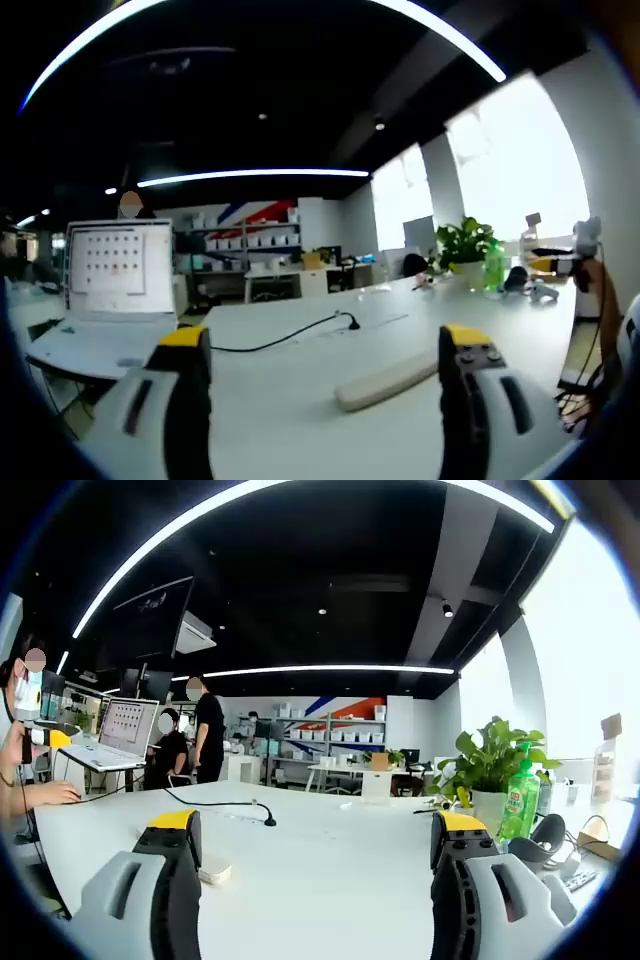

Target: Arrange the utensils inside the cutlery case until each visible utensil rests in its matching compartment.

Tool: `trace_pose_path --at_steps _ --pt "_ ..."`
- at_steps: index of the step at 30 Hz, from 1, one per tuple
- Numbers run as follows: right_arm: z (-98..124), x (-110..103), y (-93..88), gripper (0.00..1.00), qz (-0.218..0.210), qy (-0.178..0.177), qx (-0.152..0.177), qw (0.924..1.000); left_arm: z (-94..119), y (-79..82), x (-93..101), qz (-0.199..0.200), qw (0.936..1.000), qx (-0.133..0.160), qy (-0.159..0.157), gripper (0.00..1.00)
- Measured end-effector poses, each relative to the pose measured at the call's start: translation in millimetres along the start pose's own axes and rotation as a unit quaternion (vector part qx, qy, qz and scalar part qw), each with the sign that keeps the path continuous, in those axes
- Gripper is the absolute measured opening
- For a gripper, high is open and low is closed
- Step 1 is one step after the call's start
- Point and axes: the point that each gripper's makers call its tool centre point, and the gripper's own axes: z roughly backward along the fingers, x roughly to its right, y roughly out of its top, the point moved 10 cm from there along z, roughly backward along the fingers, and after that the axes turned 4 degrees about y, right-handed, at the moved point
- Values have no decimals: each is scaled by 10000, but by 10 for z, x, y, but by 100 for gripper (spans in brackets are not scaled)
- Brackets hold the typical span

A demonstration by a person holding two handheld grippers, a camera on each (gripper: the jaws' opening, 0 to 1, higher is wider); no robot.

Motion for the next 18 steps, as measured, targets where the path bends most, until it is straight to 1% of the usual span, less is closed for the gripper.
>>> trace_pose_path --at_steps 4,9,13,18 --pt "27 22 -21 99 100 -85 -166 9998 27 10 17 17 10000 16 -2 100" --pt "36 44 -50 99 91 -112 -254 9996 53 35 47 -42 10000 24 -34 100" --pt "-6 61 -84 99 52 -33 -332 9994 48 54 77 -55 10000 74 -24 99" --pt "-20 62 -113 99 53 43 -446 9990 22 36 153 -137 9998 7 -152 99"
